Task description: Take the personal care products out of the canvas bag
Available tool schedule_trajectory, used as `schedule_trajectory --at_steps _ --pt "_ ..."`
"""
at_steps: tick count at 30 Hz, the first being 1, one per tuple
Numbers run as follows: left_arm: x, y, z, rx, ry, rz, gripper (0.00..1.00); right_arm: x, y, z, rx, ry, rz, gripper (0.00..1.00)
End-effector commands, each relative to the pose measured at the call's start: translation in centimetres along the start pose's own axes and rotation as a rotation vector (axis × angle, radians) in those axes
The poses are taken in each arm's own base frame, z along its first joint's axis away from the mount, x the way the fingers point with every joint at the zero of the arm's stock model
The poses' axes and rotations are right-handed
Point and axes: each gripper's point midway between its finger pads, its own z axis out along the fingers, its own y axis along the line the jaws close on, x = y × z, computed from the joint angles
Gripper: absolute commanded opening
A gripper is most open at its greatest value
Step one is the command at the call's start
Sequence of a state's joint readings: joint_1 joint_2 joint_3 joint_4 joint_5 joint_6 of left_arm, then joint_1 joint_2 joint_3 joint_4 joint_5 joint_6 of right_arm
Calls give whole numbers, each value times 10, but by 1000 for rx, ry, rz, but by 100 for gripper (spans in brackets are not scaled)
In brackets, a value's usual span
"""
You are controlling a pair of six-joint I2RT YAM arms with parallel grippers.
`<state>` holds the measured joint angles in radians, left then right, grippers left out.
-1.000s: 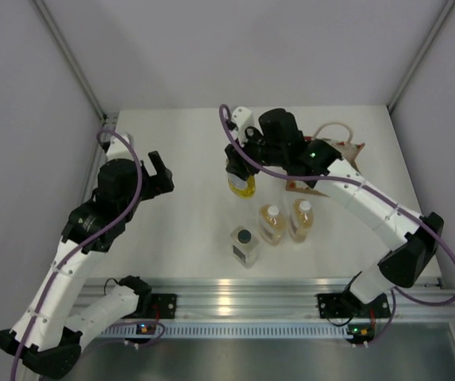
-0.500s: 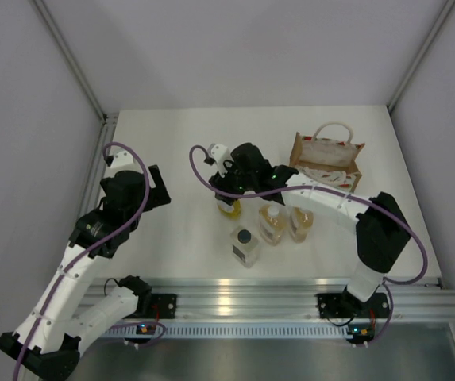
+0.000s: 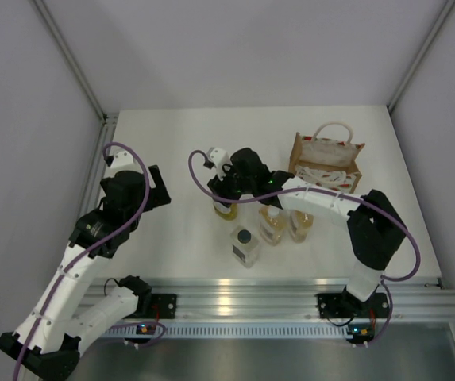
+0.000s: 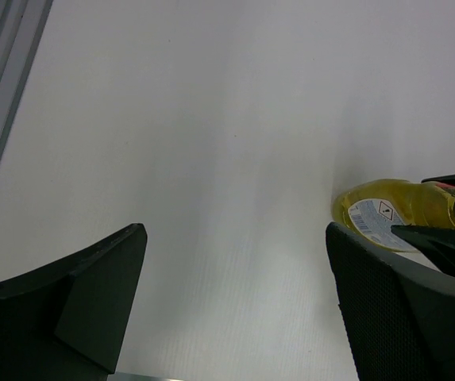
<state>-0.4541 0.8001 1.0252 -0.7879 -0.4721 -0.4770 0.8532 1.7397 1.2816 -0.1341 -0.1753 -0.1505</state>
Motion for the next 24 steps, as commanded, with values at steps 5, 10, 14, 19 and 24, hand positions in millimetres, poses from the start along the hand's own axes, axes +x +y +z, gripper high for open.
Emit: schedule_trajectory --at_steps 5,10,14,19,24 --pt "-6 3 -3 -7 -31 -15 98 -73 -8 -19 18 -244 -38 71" --pt "-8 7 -3 -30 -43 -19 98 -90 -15 -34 55 -268 -41 89" --pt "-10 14 0 -68 -53 -26 98 -105 -32 -65 179 -286 7 90" --pt "-14 33 7 -141 -52 -72 99 -102 -82 -155 559 -347 249 100" --pt "-22 54 -1 -213 -109 -113 99 -46 -107 -229 766 -318 441 99"
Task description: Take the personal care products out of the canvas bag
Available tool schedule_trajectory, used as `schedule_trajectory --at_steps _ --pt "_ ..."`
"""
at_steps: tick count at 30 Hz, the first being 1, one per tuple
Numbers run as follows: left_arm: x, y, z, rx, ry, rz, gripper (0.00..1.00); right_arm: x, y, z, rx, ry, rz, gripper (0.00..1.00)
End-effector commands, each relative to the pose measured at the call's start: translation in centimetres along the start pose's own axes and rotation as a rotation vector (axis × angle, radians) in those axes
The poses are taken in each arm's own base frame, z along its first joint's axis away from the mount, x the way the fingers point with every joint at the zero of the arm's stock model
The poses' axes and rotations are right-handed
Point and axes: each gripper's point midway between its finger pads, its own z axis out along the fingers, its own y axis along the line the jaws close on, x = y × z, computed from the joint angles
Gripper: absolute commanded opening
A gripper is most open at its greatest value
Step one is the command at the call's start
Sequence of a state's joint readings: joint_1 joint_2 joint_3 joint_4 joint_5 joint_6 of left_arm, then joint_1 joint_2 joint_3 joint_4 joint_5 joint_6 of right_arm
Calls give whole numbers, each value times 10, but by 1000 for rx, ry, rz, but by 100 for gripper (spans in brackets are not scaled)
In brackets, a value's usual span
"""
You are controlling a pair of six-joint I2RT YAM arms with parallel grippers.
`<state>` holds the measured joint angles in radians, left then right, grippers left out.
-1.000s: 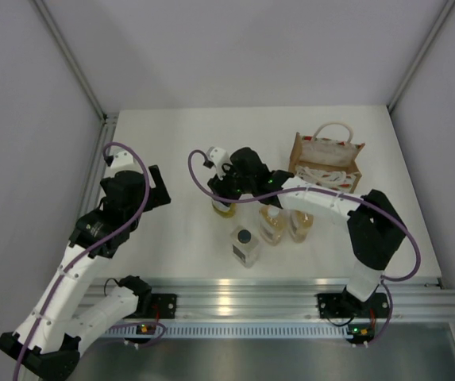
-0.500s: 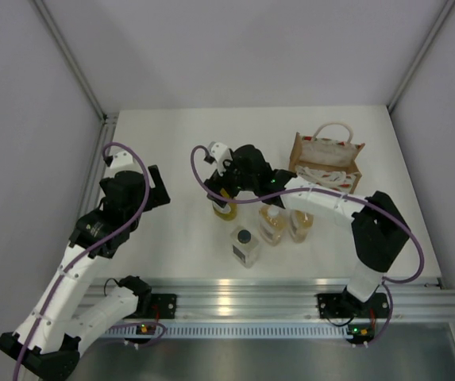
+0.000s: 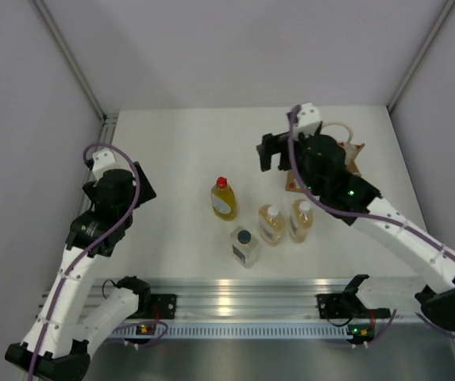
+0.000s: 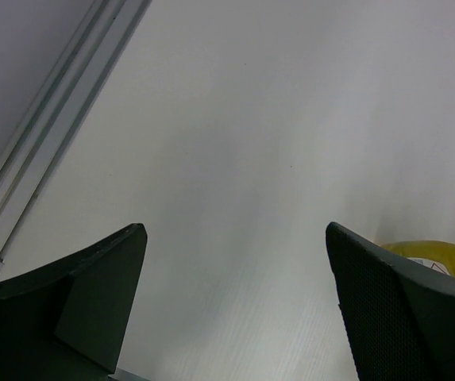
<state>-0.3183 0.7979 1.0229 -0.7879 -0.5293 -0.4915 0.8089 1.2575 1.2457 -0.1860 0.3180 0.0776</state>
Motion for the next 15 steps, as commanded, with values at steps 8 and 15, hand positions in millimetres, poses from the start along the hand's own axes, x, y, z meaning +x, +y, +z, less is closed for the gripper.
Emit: schedule_trajectory --at_steps 8,15 --pt "-6 14 -5 -27 -62 -1 98 57 -136 -110 534 76 131 100" --pt "-7 16 -14 13 -80 29 99 81 -146 -142 544 71 110 99"
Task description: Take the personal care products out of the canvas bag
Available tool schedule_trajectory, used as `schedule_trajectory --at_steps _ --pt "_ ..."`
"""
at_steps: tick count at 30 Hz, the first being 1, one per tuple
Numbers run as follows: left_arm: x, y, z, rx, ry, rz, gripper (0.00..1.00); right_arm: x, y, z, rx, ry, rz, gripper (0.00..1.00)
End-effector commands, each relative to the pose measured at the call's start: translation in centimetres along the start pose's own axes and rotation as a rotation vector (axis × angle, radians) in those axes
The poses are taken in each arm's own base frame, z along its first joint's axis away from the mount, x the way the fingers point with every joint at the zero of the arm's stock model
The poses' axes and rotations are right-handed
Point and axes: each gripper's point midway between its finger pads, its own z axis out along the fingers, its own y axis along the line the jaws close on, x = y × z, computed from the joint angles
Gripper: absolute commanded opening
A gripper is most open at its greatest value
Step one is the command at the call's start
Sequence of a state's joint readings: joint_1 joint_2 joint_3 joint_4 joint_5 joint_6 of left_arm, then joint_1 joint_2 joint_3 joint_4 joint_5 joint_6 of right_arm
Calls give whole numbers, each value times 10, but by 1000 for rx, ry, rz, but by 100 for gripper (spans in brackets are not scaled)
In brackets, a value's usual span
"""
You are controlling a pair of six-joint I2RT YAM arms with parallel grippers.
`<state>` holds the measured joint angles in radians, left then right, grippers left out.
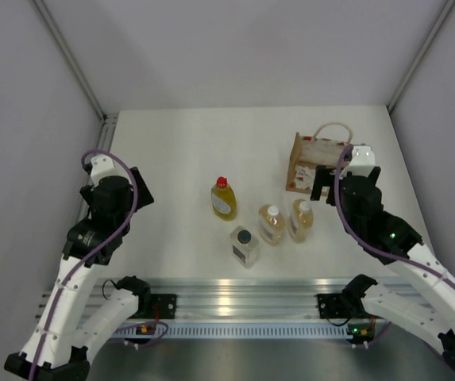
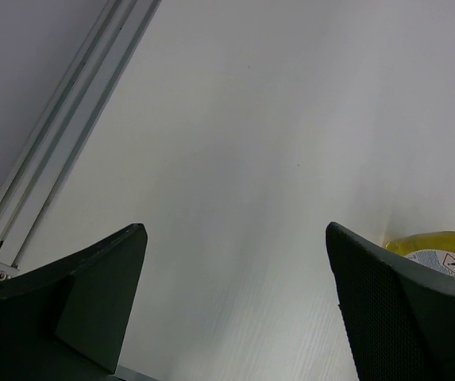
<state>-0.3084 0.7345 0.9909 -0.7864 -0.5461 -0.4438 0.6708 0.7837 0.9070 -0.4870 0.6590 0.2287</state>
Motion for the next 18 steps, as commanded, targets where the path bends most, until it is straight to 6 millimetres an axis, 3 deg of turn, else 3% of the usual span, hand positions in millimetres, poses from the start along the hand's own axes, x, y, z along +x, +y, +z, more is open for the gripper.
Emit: schedule_trajectory --at_steps 1,9,18 --pt "-2 6 -7 20 -47 -5 98 2 -17 -14 26 -14 32 100" --pt "4 4 -5 46 -62 -24 99 36 -28 -19 56 75 9 99" --pt "4 2 -6 66 -73 -22 98 26 -48 -32 115 12 45 99"
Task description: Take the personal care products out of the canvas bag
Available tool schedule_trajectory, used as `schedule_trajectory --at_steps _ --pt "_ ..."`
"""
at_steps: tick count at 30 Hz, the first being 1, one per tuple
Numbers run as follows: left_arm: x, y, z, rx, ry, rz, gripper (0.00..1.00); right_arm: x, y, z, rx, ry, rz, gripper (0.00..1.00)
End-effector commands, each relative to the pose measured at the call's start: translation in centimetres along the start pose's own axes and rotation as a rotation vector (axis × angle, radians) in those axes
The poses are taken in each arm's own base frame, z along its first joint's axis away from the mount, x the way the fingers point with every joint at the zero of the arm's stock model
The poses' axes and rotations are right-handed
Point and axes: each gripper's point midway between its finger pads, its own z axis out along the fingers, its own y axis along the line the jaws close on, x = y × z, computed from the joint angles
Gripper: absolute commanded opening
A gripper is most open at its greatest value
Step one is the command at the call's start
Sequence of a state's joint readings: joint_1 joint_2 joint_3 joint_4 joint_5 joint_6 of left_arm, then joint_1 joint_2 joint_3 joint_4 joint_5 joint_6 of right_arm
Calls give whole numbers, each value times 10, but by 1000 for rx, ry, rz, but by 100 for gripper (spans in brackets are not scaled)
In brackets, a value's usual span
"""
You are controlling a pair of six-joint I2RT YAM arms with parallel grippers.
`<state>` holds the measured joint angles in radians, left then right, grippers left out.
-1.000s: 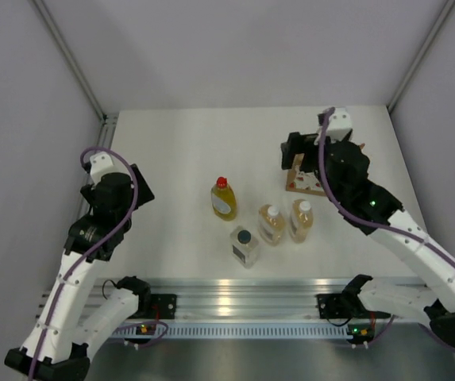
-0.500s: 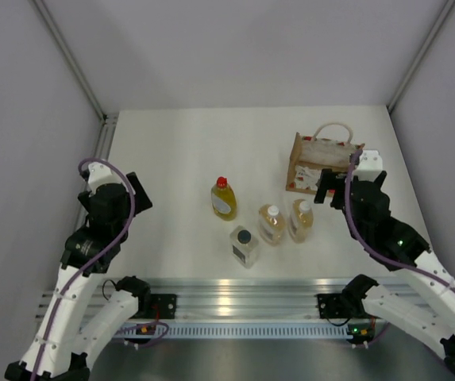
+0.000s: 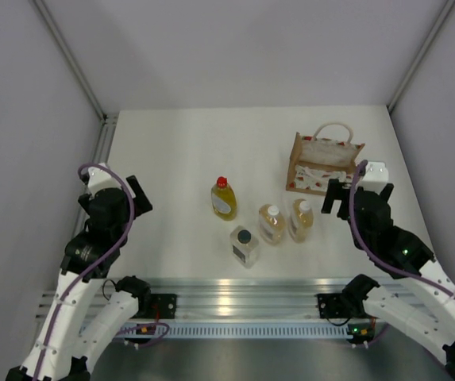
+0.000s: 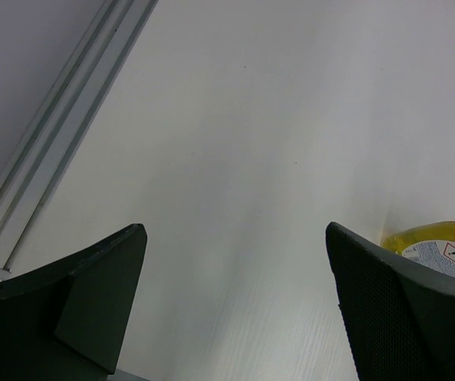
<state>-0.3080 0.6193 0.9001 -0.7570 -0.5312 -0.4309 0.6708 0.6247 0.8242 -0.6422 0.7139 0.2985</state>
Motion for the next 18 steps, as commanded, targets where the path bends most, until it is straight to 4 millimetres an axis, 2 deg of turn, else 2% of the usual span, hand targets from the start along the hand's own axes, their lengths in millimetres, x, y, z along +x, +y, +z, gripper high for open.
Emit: schedule_trajectory --at_steps 1,18 --pt "-8 -7 1 35 -38 -7 99 -9 -15 -7 47 -36 27 100" --pt "-16 -7 -3 48 -72 -22 99 -8 -23 -12 59 -51 28 99"
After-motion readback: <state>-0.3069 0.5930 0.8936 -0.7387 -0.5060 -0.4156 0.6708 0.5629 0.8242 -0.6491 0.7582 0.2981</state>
